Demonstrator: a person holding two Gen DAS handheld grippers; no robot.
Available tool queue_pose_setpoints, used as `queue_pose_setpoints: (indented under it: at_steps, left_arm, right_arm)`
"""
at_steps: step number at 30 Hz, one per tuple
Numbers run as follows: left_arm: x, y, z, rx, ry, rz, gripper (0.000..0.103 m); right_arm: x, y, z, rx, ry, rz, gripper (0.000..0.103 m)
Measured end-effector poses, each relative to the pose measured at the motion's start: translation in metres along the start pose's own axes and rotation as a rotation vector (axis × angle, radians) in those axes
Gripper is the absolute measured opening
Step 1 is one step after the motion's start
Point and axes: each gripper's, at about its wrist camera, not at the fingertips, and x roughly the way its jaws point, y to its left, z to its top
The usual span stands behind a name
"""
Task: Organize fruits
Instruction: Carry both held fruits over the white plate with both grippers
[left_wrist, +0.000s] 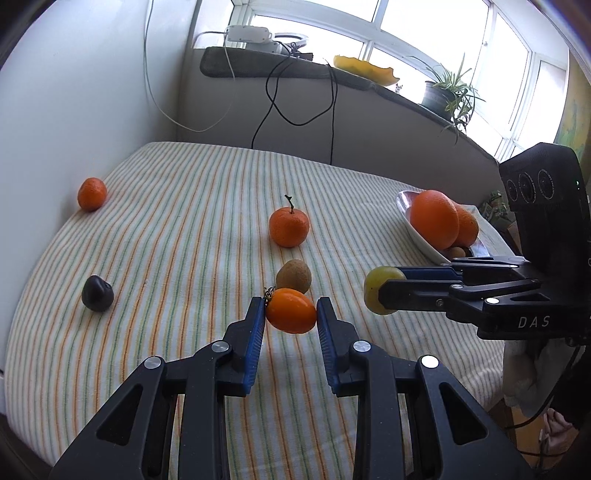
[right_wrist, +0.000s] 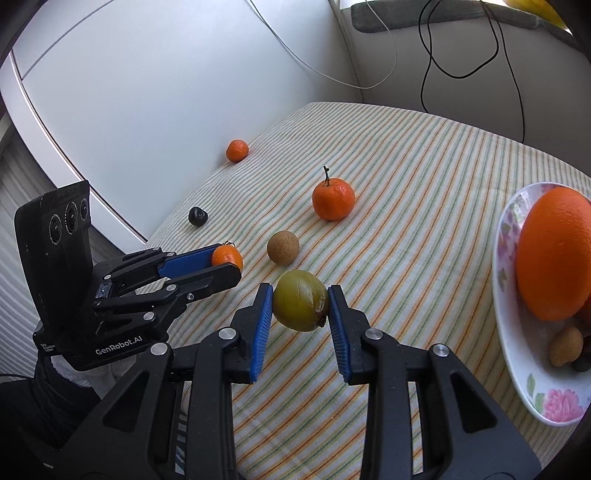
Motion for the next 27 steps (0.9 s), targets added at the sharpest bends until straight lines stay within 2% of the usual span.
queue_pose_setpoints:
  at_steps: [14, 27]
  left_arm:
    - [0.007, -0.03, 0.012, 0.043, -0.014, -0.065, 0.027]
    - [0.022, -0.081, 0.022, 0.12, -0.007, -0.155, 0.027]
  right_arm:
    - [-0.052, -0.017, -0.017, 0.023, -0.081, -0.089, 0.031]
    - [-0.094, -0.046, -0.032, 0.059, -0.129, -0.186, 0.031]
